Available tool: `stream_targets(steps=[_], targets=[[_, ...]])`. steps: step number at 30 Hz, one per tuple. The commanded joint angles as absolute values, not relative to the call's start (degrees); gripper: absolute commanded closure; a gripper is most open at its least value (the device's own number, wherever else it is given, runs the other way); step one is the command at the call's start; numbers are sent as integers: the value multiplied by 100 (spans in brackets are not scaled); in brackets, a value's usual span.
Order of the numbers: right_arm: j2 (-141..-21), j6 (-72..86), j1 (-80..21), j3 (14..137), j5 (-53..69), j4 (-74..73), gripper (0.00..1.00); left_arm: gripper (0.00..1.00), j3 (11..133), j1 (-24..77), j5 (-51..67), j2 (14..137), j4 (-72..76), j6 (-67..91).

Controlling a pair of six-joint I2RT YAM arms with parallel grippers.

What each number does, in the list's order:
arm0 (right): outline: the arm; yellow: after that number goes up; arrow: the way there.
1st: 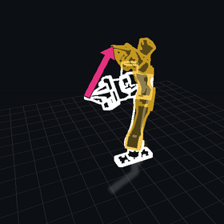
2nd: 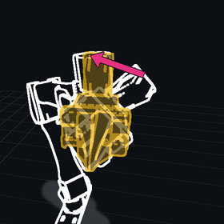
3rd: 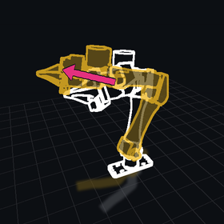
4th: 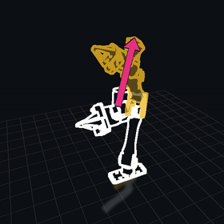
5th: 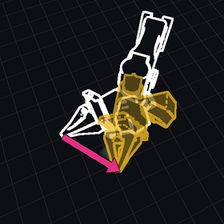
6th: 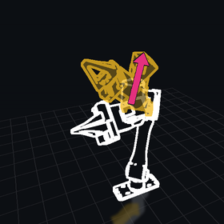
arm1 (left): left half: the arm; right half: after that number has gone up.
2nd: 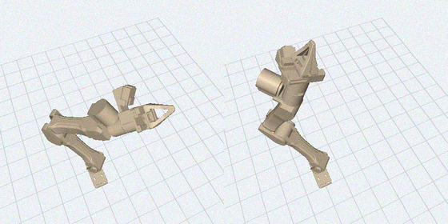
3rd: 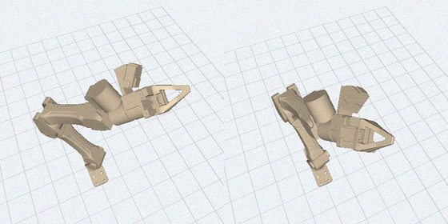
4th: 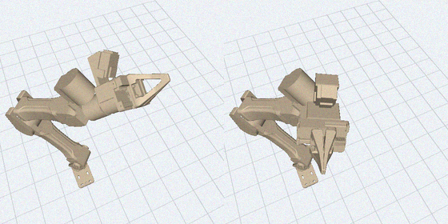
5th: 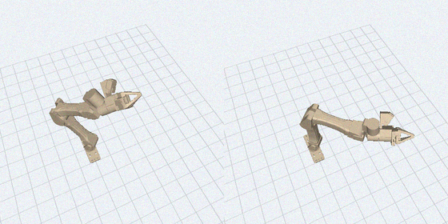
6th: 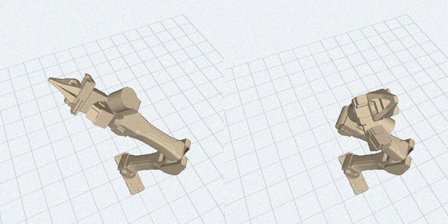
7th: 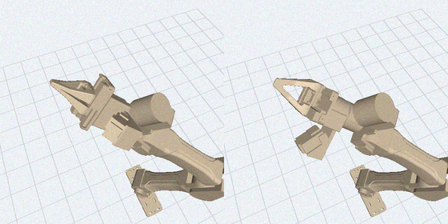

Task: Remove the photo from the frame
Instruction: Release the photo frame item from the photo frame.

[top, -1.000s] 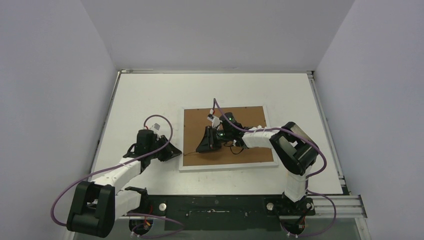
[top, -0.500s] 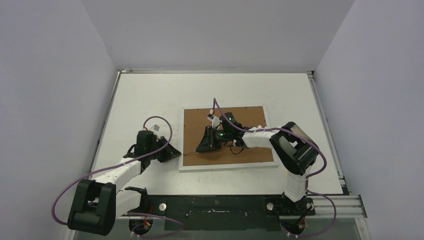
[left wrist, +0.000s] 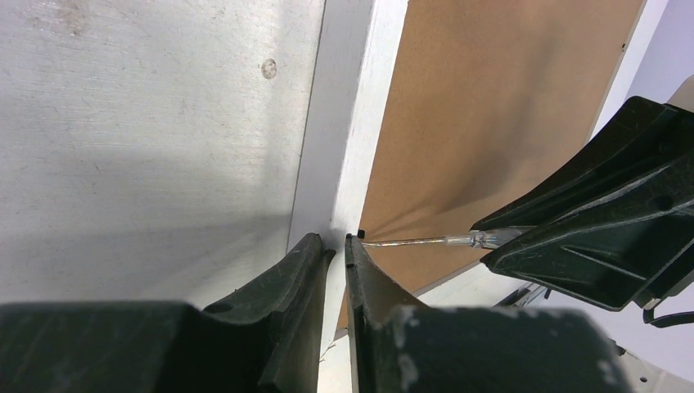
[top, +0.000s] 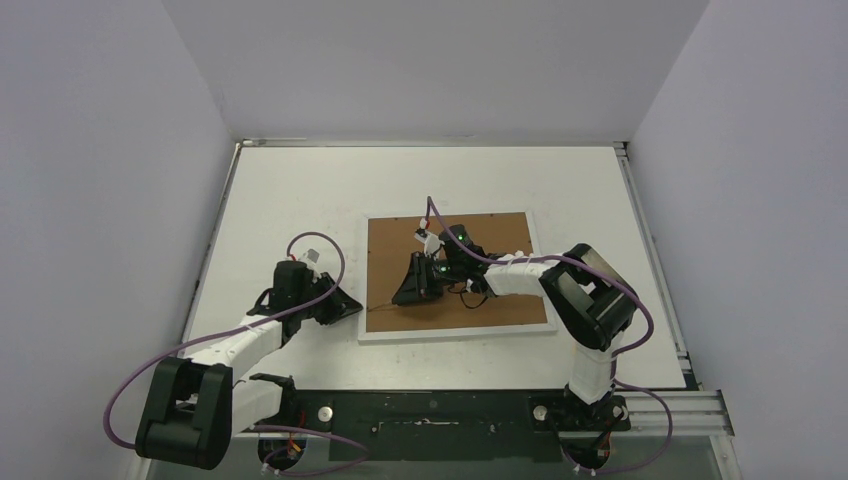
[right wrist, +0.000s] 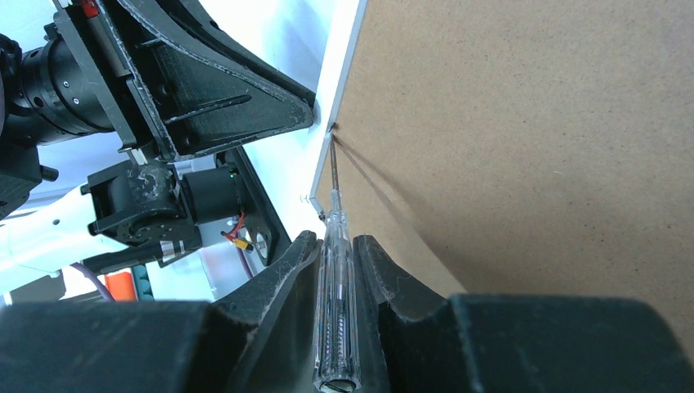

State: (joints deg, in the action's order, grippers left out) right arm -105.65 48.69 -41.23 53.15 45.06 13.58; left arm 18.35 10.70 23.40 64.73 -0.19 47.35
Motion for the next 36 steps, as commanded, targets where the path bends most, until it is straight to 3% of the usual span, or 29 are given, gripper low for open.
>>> stream_targets(steps=[1, 11, 22, 36], targets=[[-10358, 4680, -4078, 5345, 4342, 1205, 95, 86, 1831, 1036, 2442, 6476, 277, 4709], [-10127, 4716, -3985, 5239, 4271, 1166, 95, 86, 1819, 1037, 2488, 6466, 348, 4752], [-9941, 5433, -3928, 4374, 4137, 2329, 95, 76, 1649, 1037, 2535, 6326, 615, 4859], [-10192, 5991, -3977, 4156, 4154, 3123, 95, 85, 1604, 1033, 2586, 6324, 716, 4861]])
